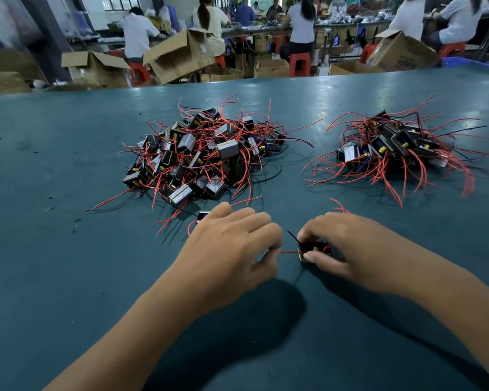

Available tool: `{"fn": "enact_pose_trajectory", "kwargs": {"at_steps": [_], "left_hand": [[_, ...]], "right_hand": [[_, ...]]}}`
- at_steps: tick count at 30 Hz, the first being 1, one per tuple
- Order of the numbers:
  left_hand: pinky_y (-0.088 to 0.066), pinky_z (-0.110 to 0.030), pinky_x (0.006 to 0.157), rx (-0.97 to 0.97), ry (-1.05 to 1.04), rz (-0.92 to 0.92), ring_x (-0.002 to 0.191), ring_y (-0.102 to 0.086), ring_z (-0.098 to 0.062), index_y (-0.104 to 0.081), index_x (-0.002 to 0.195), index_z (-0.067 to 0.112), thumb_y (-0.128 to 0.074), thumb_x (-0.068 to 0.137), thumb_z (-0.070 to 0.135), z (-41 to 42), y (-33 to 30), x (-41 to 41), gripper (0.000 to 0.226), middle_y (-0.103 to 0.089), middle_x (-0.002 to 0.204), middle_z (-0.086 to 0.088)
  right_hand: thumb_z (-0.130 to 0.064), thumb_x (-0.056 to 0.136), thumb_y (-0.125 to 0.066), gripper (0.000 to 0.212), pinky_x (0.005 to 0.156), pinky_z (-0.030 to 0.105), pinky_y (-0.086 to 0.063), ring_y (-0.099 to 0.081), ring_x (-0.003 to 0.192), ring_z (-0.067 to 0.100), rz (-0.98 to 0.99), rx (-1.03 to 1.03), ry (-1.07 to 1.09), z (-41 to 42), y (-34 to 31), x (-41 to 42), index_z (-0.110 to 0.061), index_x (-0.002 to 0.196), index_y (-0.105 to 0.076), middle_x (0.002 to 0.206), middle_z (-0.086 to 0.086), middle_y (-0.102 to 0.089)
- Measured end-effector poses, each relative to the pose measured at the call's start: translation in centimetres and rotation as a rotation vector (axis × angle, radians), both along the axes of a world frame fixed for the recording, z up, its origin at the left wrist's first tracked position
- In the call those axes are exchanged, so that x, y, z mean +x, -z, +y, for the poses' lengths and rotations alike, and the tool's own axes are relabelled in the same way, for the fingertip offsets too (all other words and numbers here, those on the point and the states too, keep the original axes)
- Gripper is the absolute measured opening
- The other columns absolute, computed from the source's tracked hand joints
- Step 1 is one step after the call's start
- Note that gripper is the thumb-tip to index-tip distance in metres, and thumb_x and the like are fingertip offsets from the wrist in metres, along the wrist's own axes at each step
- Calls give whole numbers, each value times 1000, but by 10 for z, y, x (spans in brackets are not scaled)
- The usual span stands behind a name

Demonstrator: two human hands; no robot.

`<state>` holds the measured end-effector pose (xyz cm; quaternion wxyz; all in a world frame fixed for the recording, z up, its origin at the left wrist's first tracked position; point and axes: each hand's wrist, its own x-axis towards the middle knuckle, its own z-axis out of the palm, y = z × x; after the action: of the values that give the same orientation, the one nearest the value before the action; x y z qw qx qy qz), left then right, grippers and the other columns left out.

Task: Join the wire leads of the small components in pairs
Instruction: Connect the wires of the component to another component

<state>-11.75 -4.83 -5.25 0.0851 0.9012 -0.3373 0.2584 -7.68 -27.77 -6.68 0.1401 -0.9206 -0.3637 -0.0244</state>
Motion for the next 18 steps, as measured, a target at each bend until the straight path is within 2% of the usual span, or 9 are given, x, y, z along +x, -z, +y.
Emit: {"fn": "enact_pose_trajectory", "kwargs": {"at_steps": [6,13,18], "left_hand": [[-37,-36,65,-159,-90,91,68,-47,-14,-56,78,20,-50,89,27,1,2,3,14,-51,73,11],[-27,-27,70,-85,-99,160,67,-48,-9,-56,79,22,-45,85,31,8,4,7,15,-54,73,14],[-29,-28,71,-139,-105,195,66,-45,-6,-55,77,22,-46,83,31,8,6,9,14,-55,72,13]], "right_hand": [[-38,93,-59,14,83,32,-47,-54,90,6,37,67,27,1,-1,1,-29,103,-60,95,-17,-61],[-41,92,-59,14,81,34,-48,-56,87,6,46,79,38,-1,-4,1,-31,101,-60,92,-17,-63],[-37,91,-61,14,77,25,-45,-53,86,4,76,147,45,-2,-7,0,-32,104,-63,92,-15,-60]]}}
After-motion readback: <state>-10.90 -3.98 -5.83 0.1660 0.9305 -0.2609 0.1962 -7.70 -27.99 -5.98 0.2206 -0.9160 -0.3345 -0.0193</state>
